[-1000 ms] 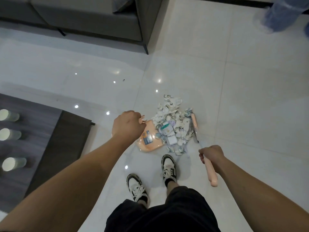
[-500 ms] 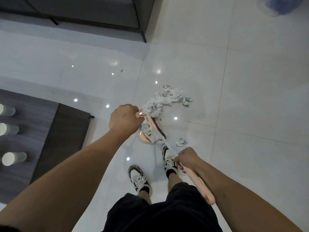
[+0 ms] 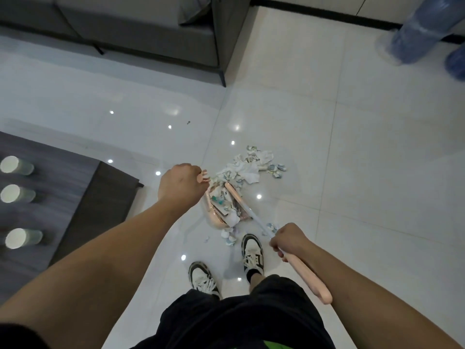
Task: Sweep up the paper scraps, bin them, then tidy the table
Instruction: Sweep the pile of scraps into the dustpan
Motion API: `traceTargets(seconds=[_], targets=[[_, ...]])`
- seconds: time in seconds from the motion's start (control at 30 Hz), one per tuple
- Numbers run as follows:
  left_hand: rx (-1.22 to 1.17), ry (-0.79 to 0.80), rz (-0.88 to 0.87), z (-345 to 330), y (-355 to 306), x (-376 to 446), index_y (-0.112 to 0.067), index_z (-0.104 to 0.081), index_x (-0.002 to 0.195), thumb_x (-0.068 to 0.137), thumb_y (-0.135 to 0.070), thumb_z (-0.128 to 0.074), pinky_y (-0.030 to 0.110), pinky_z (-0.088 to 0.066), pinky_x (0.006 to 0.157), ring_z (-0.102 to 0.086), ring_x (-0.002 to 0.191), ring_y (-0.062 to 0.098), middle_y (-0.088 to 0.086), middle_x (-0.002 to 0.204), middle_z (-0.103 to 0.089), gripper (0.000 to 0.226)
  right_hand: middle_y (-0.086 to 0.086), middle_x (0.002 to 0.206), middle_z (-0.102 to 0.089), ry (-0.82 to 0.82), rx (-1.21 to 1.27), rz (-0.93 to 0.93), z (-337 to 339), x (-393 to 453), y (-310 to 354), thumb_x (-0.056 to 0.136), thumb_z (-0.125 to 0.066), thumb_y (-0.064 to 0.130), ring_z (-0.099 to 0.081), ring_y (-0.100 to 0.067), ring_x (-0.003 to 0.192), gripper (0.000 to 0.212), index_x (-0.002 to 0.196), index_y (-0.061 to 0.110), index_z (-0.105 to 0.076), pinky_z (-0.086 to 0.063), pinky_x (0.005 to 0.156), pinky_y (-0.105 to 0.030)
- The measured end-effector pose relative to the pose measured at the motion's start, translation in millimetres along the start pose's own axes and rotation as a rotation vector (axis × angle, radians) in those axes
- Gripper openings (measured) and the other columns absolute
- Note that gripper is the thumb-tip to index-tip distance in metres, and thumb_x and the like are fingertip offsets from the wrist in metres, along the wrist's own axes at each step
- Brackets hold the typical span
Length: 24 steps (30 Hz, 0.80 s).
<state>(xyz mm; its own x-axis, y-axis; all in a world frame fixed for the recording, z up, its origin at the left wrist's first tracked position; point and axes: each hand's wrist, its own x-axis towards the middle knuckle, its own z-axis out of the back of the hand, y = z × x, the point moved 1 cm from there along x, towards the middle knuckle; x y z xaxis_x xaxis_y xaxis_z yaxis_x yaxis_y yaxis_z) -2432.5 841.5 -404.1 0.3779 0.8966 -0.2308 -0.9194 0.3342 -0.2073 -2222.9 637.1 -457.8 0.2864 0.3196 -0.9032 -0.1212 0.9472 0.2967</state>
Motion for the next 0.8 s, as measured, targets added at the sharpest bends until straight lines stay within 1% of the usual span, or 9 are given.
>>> traceTargets(seconds=[0.03, 0.1, 0.23, 0.3, 0.37, 0.43, 0.53, 0.63, 0.8], targets=[[-0.014, -0.007, 0.015, 4, 2, -2, -0.013, -0.056, 0.059, 0.077, -0.032, -0.059, 0.025, -0.034, 0.045, -0.052, 0.053, 0.02, 0.001, 0.055, -0.052, 0.026, -0.025, 0.07, -0.061, 0.001, -0.004, 0.007, 2, -1, 2, 0.077, -0.066, -0.008, -0.052, -0.024, 0.042, 0.011, 0.088, -0.012, -0.063, -0.045, 0.04, -0.025], [-0.046, -0.017, 0.048, 12, 4, -6, -0.012, -0.058, 0.062, 0.075, -0.032, -0.061, 0.027, -0.036, 0.046, -0.055, 0.054, 0.022, 0.003, 0.056, -0.054, 0.024, -0.026, 0.069, -0.06, -0.005, 0.004, 0.025, 3, -6, 7, 0.076, -0.066, -0.008, -0.051, -0.023, 0.041, 0.012, 0.087, -0.014, -0.064, -0.044, 0.04, -0.024], [-0.124, -0.044, 0.09, 21, 15, -9, -0.014, -0.057, 0.06, 0.073, -0.034, -0.061, 0.024, -0.033, 0.044, -0.053, 0.052, 0.018, 0.0, 0.055, -0.054, 0.024, -0.022, 0.065, -0.06, -0.029, 0.036, 0.019, -6, -22, 9, 0.078, -0.067, -0.004, -0.05, -0.02, 0.035, 0.018, 0.09, -0.018, -0.066, -0.043, 0.039, -0.022], [-0.173, -0.062, 0.088, 23, 24, -9, -0.016, -0.056, 0.058, 0.071, -0.034, -0.062, 0.023, -0.032, 0.044, -0.052, 0.05, 0.015, -0.002, 0.053, -0.054, 0.023, -0.021, 0.065, -0.06, -0.045, 0.061, 0.018, -16, -35, 5, 0.078, -0.068, -0.004, -0.049, -0.02, 0.036, 0.017, 0.089, -0.017, -0.067, -0.041, 0.039, -0.021], [-0.225, -0.072, 0.07, 24, 33, -10, -0.018, -0.056, 0.055, 0.069, -0.036, -0.065, 0.022, -0.031, 0.044, -0.052, 0.048, 0.012, -0.005, 0.05, -0.053, 0.024, -0.021, 0.064, -0.059, -0.068, 0.103, 0.024, -30, -51, 0, 0.078, -0.067, -0.005, -0.048, -0.019, 0.036, 0.01, 0.083, -0.013, -0.066, -0.04, 0.038, -0.02], [-0.269, -0.067, 0.024, 26, 42, -13, -0.018, -0.055, 0.054, 0.068, -0.036, -0.067, 0.021, -0.029, 0.045, -0.052, 0.048, 0.011, -0.007, 0.05, -0.053, 0.025, -0.021, 0.065, -0.058, -0.106, 0.154, 0.028, -49, -67, -6, 0.077, -0.067, -0.005, -0.047, -0.019, 0.036, 0.005, 0.078, -0.009, -0.064, -0.039, 0.038, -0.02], [-0.3, -0.046, -0.053, 27, 53, -25, -0.017, -0.055, 0.055, 0.069, -0.035, -0.066, 0.021, -0.03, 0.045, -0.051, 0.049, 0.012, -0.006, 0.05, -0.053, 0.025, -0.022, 0.066, -0.058, -0.176, 0.235, 0.017, -85, -89, -18, 0.076, -0.067, -0.006, -0.047, -0.019, 0.036, 0.005, 0.078, -0.007, -0.063, -0.039, 0.038, -0.02], [-0.294, -0.038, -0.133, 34, 58, -45, -0.016, -0.057, 0.057, 0.07, -0.036, -0.064, 0.022, -0.034, 0.046, -0.052, 0.051, 0.013, -0.004, 0.052, -0.055, 0.024, -0.022, 0.066, -0.059, -0.24, 0.323, -0.013, -118, -113, -34, 0.077, -0.068, -0.007, -0.047, -0.019, 0.035, 0.007, 0.079, -0.005, -0.061, -0.039, 0.038, -0.021], [-0.248, -0.031, -0.305, 51, 44, -78, -0.018, -0.058, 0.059, 0.072, -0.038, -0.063, 0.022, -0.029, 0.046, -0.049, 0.054, 0.012, -0.005, 0.055, -0.054, 0.025, -0.018, 0.059, -0.059, -0.327, 0.459, -0.063, -146, -158, -68, 0.077, -0.068, -0.005, -0.046, -0.018, 0.034, 0.009, 0.072, -0.002, -0.061, -0.038, 0.038, -0.02]])
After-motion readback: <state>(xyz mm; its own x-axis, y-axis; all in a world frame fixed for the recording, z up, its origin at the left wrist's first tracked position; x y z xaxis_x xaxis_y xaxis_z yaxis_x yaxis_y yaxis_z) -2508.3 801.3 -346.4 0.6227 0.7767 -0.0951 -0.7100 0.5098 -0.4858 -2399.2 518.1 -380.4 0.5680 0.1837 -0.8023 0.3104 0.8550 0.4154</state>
